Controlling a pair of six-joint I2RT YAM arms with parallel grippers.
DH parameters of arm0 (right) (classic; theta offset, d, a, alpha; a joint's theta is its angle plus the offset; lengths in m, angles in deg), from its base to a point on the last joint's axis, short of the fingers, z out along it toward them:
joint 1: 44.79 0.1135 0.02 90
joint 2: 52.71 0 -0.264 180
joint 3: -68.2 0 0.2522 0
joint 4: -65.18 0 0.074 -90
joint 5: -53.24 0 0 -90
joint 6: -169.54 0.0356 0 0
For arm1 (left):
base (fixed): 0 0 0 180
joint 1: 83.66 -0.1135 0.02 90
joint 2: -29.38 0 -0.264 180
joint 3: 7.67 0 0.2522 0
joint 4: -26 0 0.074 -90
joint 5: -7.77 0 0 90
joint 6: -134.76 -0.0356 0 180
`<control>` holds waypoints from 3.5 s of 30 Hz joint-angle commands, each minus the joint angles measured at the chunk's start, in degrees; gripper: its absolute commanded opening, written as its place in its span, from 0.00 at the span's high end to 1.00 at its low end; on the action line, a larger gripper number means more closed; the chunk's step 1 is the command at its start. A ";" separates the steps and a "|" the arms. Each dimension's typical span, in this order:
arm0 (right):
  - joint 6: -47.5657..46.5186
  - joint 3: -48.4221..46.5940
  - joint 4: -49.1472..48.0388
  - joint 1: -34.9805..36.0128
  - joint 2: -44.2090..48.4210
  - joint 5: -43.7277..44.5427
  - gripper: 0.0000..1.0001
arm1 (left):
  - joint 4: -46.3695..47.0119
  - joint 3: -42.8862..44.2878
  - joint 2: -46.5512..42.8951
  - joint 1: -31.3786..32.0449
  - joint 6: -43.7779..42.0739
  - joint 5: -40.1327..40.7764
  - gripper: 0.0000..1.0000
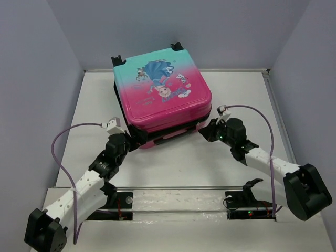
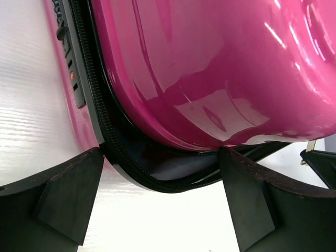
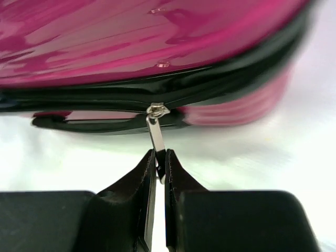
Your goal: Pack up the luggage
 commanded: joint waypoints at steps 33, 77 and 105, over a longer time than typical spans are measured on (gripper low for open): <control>15.58 1.33 -10.93 47.97 -4.67 19.98 0.93 | -2.88 37.92 17.20 -10.83 -7.69 -18.04 0.01; 10.30 -4.38 12.75 42.08 6.43 23.42 0.87 | -7.90 118.87 100.17 -31.59 5.48 -35.00 0.01; 7.58 -3.15 10.65 28.30 8.45 21.85 0.35 | 18.30 90.08 80.26 -33.43 10.43 -35.53 0.94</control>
